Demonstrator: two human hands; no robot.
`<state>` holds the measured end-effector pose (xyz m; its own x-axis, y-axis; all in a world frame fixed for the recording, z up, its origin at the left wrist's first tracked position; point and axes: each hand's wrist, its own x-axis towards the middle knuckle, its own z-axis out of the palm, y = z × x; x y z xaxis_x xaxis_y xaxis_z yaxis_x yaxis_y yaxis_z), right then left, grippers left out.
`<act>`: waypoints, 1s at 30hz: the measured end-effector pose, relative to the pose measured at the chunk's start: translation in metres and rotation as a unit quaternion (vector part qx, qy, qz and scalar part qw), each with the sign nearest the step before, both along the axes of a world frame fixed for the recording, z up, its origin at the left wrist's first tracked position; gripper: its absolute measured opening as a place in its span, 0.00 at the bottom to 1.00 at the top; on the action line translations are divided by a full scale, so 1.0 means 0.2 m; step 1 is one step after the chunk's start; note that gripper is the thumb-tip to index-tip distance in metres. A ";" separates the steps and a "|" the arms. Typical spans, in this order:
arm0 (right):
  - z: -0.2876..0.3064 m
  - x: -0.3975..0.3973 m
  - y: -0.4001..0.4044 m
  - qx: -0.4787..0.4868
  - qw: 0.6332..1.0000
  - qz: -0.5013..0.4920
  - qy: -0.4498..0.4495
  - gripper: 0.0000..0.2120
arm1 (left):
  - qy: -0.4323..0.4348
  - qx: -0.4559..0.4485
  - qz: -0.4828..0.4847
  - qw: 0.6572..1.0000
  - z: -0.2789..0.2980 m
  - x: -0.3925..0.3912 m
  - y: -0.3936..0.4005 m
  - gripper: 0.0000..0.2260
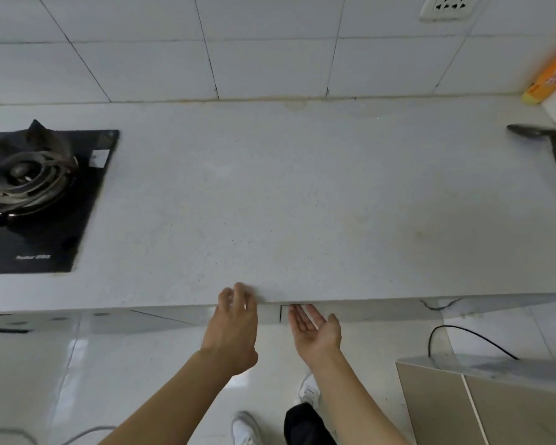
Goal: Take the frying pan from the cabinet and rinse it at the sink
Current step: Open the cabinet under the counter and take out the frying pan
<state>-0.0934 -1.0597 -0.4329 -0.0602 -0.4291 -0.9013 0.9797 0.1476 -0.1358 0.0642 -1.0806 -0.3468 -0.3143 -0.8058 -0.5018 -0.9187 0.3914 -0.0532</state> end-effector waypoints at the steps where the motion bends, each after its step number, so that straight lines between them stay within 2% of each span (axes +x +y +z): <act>1: 0.01 0.02 -0.01 -0.006 1.000 -0.004 0.001 0.27 | -0.019 -0.006 -0.025 0.999 0.01 -0.01 0.00 0.31; 3: 0.03 0.04 -0.03 -0.022 1.000 -0.009 0.003 0.27 | -0.039 -0.018 -0.062 0.997 0.02 -0.01 0.01 0.27; 7: 0.03 0.07 0.00 -0.043 0.999 -0.004 0.027 0.29 | -0.015 -0.001 -0.024 1.000 0.02 0.01 0.00 0.28; 11: -0.01 0.08 0.12 -0.062 0.996 0.016 0.057 0.30 | 0.000 -0.006 -0.042 0.999 0.00 0.03 -0.04 0.20; 13: -0.03 0.09 0.22 -0.059 0.992 0.057 0.099 0.25 | 0.004 -0.014 -0.051 0.999 -0.01 0.04 -0.04 0.17; 15: -0.05 0.10 0.33 -0.041 0.979 0.102 0.170 0.16 | -0.004 -0.035 -0.081 0.996 -0.02 0.06 -0.04 0.16; 18: -0.09 0.10 0.50 -0.005 0.947 0.149 0.284 0.08 | -0.020 -0.061 -0.114 0.991 -0.03 0.09 -0.02 0.20; 23: -0.10 0.05 0.70 0.075 0.889 0.214 0.397 0.08 | -0.032 -0.088 -0.144 0.985 -0.04 0.11 0.02 0.22; 26: -0.08 0.02 0.79 0.114 0.843 0.248 0.463 0.07 | -0.017 -0.076 -0.114 0.990 -0.07 0.11 0.04 0.29; 30: -0.04 -0.03 0.92 0.136 0.786 0.273 0.538 0.08 | -0.006 -0.082 -0.093 0.992 -0.10 0.09 0.06 0.32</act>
